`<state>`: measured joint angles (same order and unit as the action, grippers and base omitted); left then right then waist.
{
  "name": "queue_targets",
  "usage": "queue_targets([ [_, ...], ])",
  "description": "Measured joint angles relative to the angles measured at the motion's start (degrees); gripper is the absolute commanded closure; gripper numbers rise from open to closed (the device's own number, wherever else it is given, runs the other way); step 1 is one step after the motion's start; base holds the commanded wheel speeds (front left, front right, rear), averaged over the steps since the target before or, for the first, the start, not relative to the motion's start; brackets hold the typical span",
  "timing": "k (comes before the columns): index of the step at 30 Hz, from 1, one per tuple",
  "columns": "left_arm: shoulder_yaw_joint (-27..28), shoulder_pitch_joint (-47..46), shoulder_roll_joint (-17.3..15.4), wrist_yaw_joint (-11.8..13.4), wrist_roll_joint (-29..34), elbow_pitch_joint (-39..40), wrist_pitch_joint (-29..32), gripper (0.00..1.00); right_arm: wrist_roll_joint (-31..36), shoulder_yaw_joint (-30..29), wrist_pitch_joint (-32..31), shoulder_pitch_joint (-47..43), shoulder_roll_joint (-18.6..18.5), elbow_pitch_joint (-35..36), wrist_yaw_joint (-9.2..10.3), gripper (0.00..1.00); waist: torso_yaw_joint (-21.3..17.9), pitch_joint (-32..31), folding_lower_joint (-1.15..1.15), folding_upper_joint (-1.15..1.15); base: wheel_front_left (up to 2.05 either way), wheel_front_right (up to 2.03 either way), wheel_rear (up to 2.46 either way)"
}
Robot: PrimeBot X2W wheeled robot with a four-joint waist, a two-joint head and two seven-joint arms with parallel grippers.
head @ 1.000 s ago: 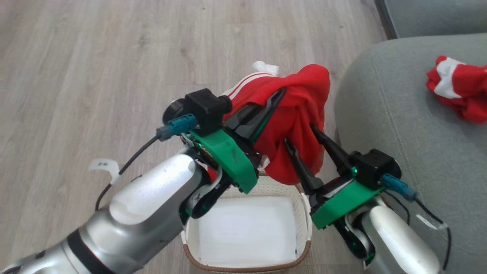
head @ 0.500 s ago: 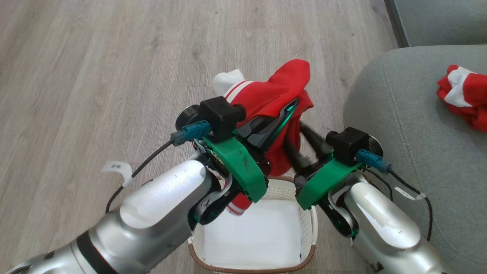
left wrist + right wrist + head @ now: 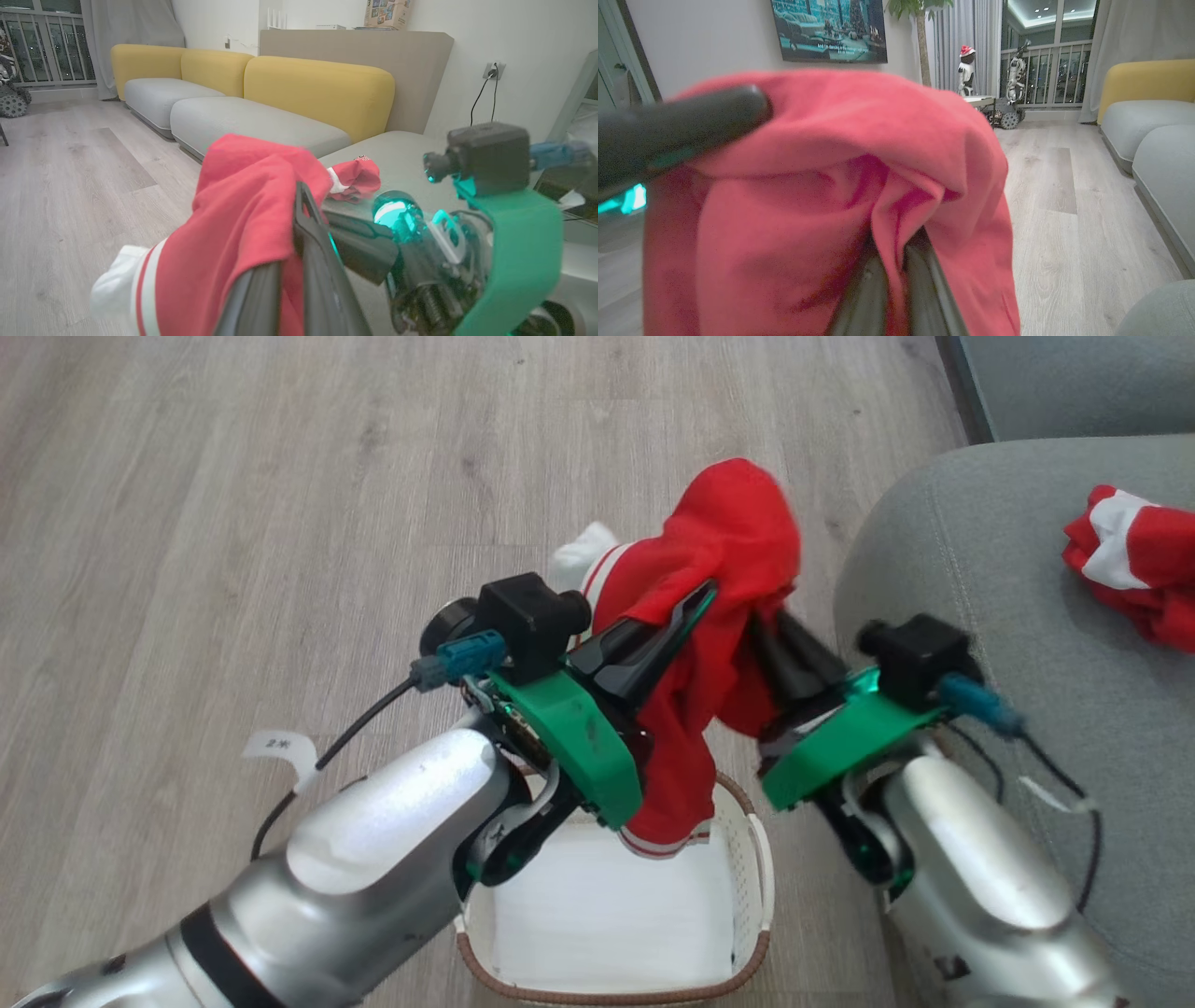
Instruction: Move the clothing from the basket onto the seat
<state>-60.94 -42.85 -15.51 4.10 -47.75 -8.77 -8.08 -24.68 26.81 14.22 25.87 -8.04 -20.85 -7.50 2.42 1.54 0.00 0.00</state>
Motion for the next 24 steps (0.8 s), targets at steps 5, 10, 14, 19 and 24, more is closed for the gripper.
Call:
queue_targets([
  [5, -0.05, 1.01, -0.62, 0.02, -0.01, -0.4, 0.0, 1.0, -0.02, -3.82, 0.16, -3.9, -1.2, 3.0, 0.0, 1.0, -0.38, 0.05, 0.0, 0.0, 0.0, 0.0, 0.0],
  [10, -0.23, 2.27, -0.81, 0.53, -0.92, -0.58, 0.0, 1.0, -0.25, -6.66, 0.16, -6.82, -1.31, 6.33, 0.0, 1.0, -1.11, -0.02, 0.0, 0.0, 0.0, 0.0, 0.0],
  [14, -0.41, 2.28, -0.88, 0.55, -1.01, -0.52, 0.0, 0.0, -0.64, -9.01, 0.16, -6.93, -1.31, 8.64, 0.0, 1.0, -1.83, 0.02, 0.0, 0.0, 0.0, 0.0, 0.0],
  [19, -0.76, 2.31, -1.1, 1.05, -1.01, -0.04, -0.05, 0.0, -1.12, -11.94, 0.16, -7.99, -1.32, 10.48, 0.0, 1.0, -2.73, 0.07, 0.0, 0.0, 0.0, 0.0, 0.0],
  [24, -1.13, 3.23, -1.74, 1.53, -1.0, 0.96, -0.12, 0.0, -1.11, -15.8, 0.16, -9.25, -1.7, 12.01, 0.0, 1.0, -4.35, 0.13, 0.0, 0.0, 0.0, 0.0, 0.0],
])
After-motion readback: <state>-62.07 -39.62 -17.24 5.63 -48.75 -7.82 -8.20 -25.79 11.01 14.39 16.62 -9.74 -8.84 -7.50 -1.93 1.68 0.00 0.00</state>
